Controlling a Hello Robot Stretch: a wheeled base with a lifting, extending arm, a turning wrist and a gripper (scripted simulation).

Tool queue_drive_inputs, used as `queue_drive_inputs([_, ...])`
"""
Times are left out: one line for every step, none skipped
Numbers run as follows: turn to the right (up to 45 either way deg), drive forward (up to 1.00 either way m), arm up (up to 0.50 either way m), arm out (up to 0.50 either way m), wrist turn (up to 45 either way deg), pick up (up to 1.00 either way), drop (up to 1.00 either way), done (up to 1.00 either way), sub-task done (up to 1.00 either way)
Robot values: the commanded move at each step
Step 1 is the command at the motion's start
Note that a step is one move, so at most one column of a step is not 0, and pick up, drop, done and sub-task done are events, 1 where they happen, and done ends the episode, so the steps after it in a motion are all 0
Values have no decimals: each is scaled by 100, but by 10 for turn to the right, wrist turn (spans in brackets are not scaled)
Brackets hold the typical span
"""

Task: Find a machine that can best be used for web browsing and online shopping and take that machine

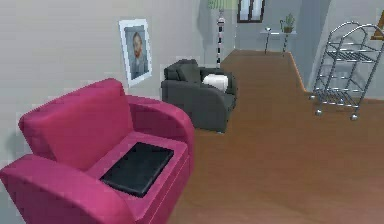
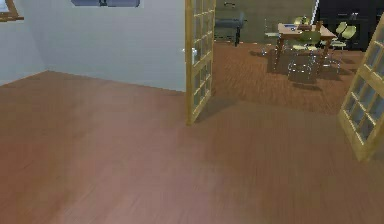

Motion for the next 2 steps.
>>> queue_drive_inputs([0, 15, 0, 0, 0, 0, 0, 0, 0])
queue_drive_inputs([-450, 0, 0, 0, 0, 0, 0, 0, 0])
